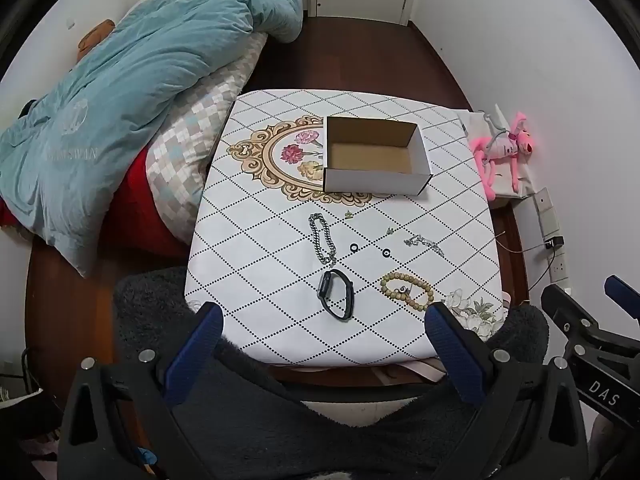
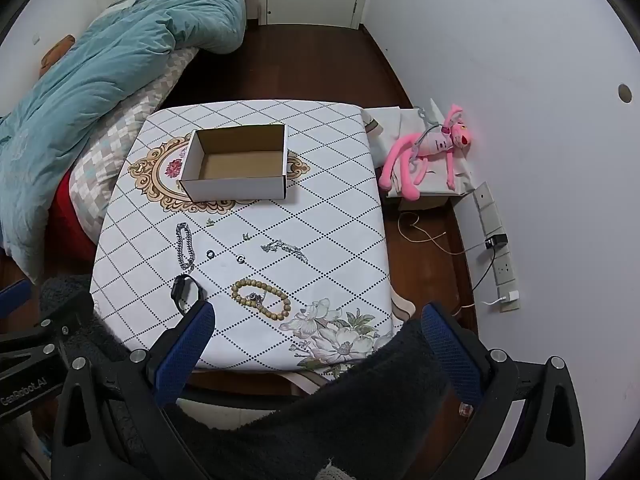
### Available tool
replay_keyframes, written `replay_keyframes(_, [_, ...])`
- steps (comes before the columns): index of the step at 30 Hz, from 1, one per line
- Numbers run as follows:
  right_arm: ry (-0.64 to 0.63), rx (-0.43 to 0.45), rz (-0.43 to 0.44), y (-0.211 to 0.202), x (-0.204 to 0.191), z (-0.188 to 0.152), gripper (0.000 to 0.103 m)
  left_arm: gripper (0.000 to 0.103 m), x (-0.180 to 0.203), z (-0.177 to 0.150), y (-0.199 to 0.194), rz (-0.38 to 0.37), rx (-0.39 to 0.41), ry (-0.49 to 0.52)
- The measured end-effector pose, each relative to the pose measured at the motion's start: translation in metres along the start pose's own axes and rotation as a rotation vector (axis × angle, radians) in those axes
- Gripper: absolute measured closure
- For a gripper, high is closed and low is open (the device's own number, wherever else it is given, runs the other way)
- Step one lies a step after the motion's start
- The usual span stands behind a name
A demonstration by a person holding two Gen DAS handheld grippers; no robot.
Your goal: Organize jewelry
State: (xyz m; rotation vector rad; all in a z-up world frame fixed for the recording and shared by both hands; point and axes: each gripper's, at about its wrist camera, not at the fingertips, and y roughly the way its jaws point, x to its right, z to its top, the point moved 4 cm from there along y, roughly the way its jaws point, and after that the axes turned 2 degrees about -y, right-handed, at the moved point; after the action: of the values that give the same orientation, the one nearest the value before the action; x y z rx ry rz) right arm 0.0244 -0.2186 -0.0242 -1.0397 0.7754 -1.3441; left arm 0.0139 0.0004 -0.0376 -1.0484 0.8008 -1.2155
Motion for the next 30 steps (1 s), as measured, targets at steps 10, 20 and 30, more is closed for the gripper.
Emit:
replay_keyframes(10, [0.002, 0.001, 0.001, -0.003, 0.002, 0.0, 0.0, 0.0, 0.002, 0.003, -0.004, -0.002, 0.011, 0.005])
replay_keyframes(20, [-0.002, 0.003, 0.003, -0.006, 0.002, 0.002, 0.0, 0.0, 0.005, 0.008, -0.01, -0.008, 0.015, 0.013])
replay_keyframes(30, [0.003, 0.005, 0.0, -0.01, 0.002, 0.004, 0.0, 0.0, 0.004, 0.01, -0.012, -0.011, 0.017, 0.013])
